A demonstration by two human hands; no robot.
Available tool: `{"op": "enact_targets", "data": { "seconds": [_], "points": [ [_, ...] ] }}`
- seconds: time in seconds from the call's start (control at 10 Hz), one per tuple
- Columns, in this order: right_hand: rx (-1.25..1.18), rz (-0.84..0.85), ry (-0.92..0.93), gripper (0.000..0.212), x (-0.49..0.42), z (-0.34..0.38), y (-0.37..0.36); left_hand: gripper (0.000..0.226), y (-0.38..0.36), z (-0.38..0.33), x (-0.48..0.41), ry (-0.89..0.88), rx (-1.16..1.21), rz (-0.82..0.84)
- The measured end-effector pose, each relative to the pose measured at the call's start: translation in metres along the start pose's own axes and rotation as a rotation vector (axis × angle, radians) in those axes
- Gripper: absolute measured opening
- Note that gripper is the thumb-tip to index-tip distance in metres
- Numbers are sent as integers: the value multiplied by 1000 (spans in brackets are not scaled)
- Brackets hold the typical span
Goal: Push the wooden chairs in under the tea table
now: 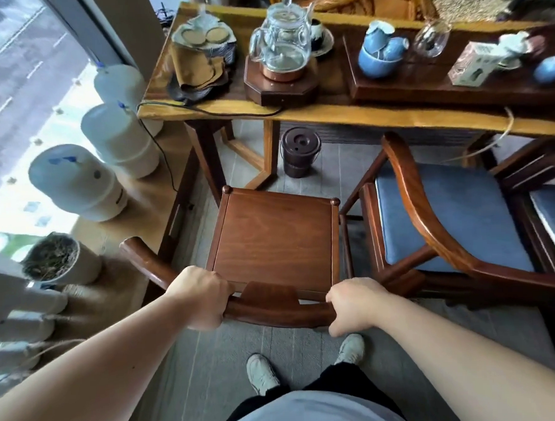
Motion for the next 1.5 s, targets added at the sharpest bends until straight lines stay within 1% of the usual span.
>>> {"op": "enact_targets", "data": {
  "seconds": [0.1, 0.2, 0.3, 0.4, 0.5, 0.6, 0.7, 0.8, 1.1, 1.2, 1.3, 1.4, 1.5],
  "points": [
    [16, -102, -10, 31, 7, -1, 4, 17, 5, 3, -7, -6, -4, 1],
    [34, -123, 9, 27, 6, -4, 9, 15, 7, 6, -14, -6, -10, 14],
    [67, -142, 31, 34, 1, -15, 18, 15, 15, 3, -21, -2, -8, 5],
    [75, -147, 19, 43, -7, -39, 29, 18, 27, -1, -41, 11, -18, -40],
    [75, -159, 10, 49, -15, -56, 42, 15, 35, -1, -54, 30, -11, -37],
    [56, -164, 5, 48, -21, -59, 47, 11, 43, 4, -62, 7, -18, -31],
    [52, -167, -2, 49, -28, -59, 51, 15, 49, 13, -66, 9, -42, -18],
    [49, -181, 2, 50, -33, -61, 57, 14, 52, 24, -74, 44, -24, -23],
    [52, -111, 34, 42, -31, -80, 61, 11, 59, 15, -83, 116, 76, -45],
    [41, -117, 49, 46, -28, -80, 62, 13, 63, 14, -79, 138, 83, -50],
    [13, -171, 50, 32, -19, -81, 62, 15, 65, 11, -75, 157, 76, -62],
    [8, -279, 82, 46, -8, -85, 60, 43, 65, 11, -70, 99, 92, -109],
    [22, -388, 71, 76, 4, -91, 71, 87, 76, 9, -61, 45, 86, -121]
  ]
}}
Point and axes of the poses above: each hand's wrist, its own x-axis away from the middle knuckle, its own y-axis out of the back of the hand, z = x × y, the point moved 9 cm from there along -x, towards the middle knuckle, and after that the axes turned 3 degrees about -y, right-handed, at the moved point
